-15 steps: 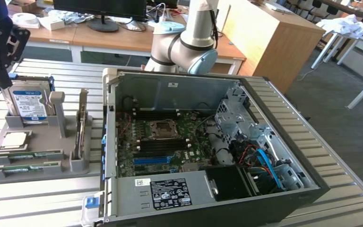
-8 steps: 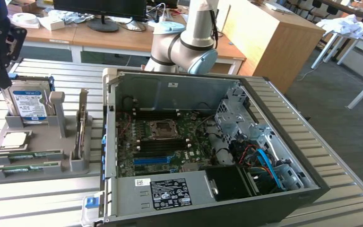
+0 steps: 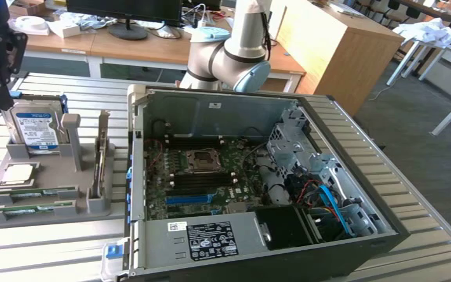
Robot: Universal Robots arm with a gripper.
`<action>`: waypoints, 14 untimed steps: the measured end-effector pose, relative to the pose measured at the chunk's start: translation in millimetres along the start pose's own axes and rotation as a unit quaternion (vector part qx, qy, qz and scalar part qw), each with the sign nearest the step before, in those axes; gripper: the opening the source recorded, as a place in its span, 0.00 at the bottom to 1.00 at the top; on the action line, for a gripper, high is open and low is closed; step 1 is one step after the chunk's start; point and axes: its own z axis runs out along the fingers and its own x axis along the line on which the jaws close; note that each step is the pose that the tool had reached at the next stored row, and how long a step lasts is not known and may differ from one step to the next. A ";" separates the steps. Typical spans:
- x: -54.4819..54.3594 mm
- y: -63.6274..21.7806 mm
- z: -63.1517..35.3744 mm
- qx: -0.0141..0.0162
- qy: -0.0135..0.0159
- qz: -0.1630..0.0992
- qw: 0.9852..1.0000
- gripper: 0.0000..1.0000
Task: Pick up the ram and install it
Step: 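Pick up the ram and move it above insertion slot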
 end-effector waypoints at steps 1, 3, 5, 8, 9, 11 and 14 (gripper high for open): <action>0.0 0.0 0.0 0.000 0.000 -0.009 1.000 0.10; 0.0 0.0 0.0 -0.001 0.001 -0.027 1.000 0.10; 0.0 0.0 0.1 -0.001 0.002 -0.045 0.999 0.10; 0.0 0.0 0.1 -0.001 0.003 -0.072 0.997 0.10; 0.0 0.0 0.1 -0.002 0.004 -0.081 0.997 0.10; 0.0 0.0 0.1 -0.002 0.005 -0.100 0.995 0.10; 0.0 0.0 0.0 -0.002 0.006 -0.122 0.993 0.10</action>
